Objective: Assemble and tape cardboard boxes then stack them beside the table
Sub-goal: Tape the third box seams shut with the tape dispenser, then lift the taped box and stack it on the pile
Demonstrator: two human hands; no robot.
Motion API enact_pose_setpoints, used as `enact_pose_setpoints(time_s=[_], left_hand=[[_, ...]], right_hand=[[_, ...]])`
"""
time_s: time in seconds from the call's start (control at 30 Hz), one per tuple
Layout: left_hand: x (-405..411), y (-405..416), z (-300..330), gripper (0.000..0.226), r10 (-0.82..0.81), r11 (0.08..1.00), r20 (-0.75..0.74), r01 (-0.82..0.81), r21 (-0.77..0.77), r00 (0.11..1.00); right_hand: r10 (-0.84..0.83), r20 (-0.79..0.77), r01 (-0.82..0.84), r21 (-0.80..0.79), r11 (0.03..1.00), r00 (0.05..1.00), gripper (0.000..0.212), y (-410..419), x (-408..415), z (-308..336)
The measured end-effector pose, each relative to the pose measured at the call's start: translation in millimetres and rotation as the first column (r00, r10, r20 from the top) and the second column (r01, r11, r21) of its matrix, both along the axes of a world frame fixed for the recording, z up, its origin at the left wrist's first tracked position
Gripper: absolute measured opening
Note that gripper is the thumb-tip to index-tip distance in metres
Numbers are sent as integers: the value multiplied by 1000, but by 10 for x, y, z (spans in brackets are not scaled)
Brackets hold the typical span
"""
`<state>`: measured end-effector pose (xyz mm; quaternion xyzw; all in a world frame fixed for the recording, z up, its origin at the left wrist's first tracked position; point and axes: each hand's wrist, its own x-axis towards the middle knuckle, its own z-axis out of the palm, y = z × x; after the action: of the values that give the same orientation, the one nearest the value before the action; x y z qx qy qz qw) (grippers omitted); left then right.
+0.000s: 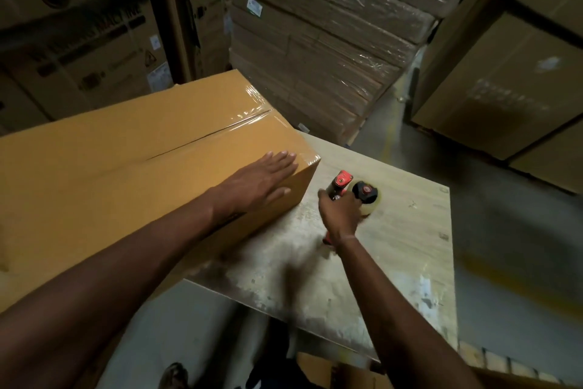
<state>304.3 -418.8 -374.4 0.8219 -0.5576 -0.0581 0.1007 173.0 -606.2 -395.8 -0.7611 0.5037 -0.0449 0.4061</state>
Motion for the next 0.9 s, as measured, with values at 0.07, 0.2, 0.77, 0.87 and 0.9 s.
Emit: enact_pose_setpoints(time_s=[0.07, 0.2, 0.77, 0.87, 0.9], left_hand=[[-30, 158, 27, 68, -13, 1000, -30, 13, -2, 999], [-20, 588, 131, 66, -33, 999, -68, 31, -33, 997], [1635, 2203, 498, 85, 575, 806, -1, -566, 170, 818], [1734, 2275, 434, 96, 652, 746, -65, -623, 234, 756], [1723, 2279, 414, 97, 663, 739, -89, -631, 236, 743]], right_hand=[[63, 116, -51, -105, 993, 991, 72, 436, -61, 192], [228, 273, -196, -141, 971, 935, 66, 1223, -71, 411], [137, 135, -134, -28, 991, 981, 81, 3096, 246, 455], [138, 135, -129, -74, 989, 981, 80, 3144, 209, 426], [139, 136, -129, -79, 988, 981, 80, 3151, 200, 426]])
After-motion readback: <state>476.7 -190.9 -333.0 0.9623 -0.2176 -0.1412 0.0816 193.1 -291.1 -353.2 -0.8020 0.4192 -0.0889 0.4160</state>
